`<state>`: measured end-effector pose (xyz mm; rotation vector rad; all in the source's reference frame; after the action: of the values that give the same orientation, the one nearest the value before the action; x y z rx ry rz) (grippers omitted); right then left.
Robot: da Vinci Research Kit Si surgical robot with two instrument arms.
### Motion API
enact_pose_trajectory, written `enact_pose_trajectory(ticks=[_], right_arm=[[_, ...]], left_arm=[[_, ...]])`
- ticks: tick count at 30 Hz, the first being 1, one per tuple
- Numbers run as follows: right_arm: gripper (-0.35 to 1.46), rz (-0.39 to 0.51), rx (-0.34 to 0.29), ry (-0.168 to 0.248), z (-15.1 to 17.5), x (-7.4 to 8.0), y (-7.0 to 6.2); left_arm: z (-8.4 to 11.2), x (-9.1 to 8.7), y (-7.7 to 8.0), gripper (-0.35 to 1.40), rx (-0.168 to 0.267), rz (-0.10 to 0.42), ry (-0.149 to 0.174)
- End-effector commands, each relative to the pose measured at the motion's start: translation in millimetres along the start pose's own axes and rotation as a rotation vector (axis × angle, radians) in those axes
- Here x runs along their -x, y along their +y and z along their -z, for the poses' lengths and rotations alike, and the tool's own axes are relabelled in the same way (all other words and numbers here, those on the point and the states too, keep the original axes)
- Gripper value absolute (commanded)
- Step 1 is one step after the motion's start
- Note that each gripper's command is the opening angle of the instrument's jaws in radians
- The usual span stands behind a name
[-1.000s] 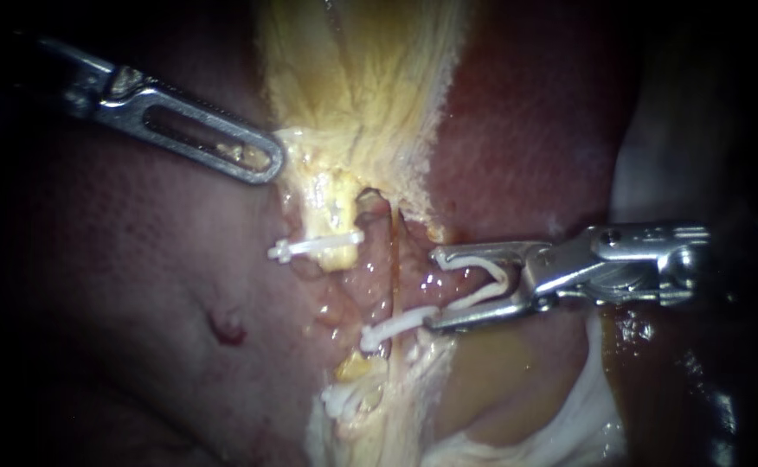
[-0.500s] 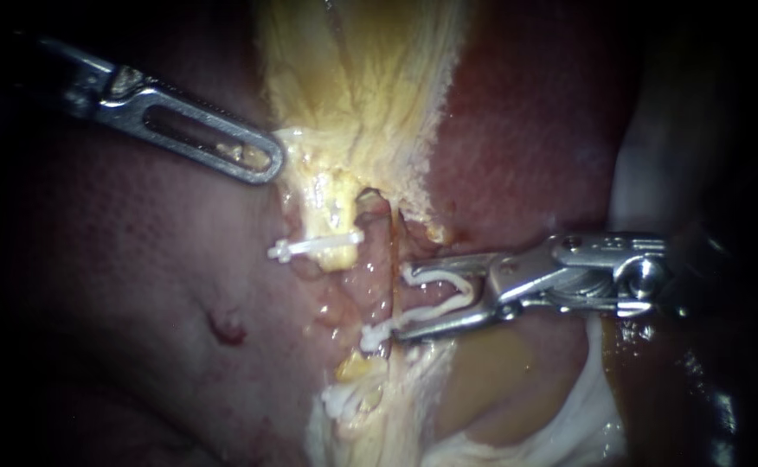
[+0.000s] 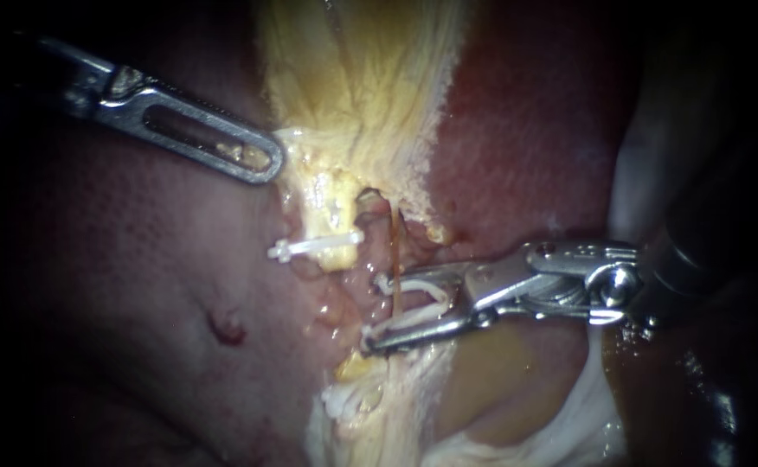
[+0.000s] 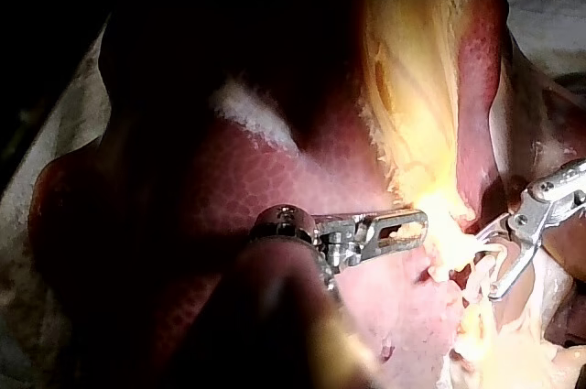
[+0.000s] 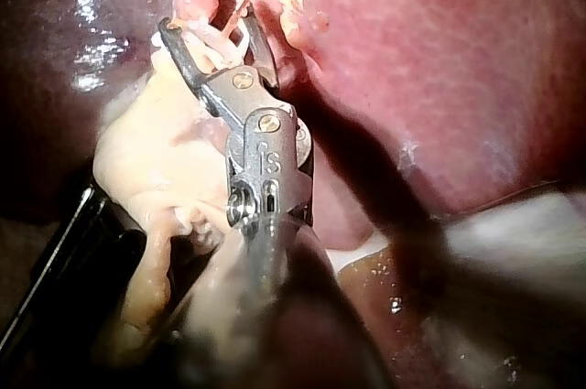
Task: Clipping second clip right tube
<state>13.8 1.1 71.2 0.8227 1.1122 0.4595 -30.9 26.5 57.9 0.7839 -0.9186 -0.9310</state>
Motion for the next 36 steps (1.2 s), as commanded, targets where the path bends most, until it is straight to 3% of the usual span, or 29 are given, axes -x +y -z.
enact_pose_trajectory(ticks=[1,6,12,23,29,36], right_arm=[[0.50,0.003,-0.002,0.006,0.0,0.0,0.0],[0.50,-0.008,-0.027,0.034,-0.2,-0.1,0.0],[0.50,-0.042,-0.116,0.082,-0.3,-0.4,-0.3],[0.50,-0.057,-0.191,0.125,-0.6,-1.5,-2.7],[0.49,-0.060,-0.221,0.129,-0.7,-2.2,-3.7],[0.43,-0.054,-0.237,0.123,-0.5,-2.1,-3.7]], left_arm=[[0.0,0.0,0.0,-0.35,0.000,0.000,0.000],[0.0,0.0,0.0,-0.35,0.000,0.000,0.000],[0.0,0.0,0.0,-0.35,0.000,0.000,0.000],[0.0,0.0,0.2,-0.35,0.000,0.000,0.000],[0.0,0.0,0.2,-0.35,0.000,0.000,0.000],[0.0,0.0,0.3,-0.35,0.000,0.000,0.000]])
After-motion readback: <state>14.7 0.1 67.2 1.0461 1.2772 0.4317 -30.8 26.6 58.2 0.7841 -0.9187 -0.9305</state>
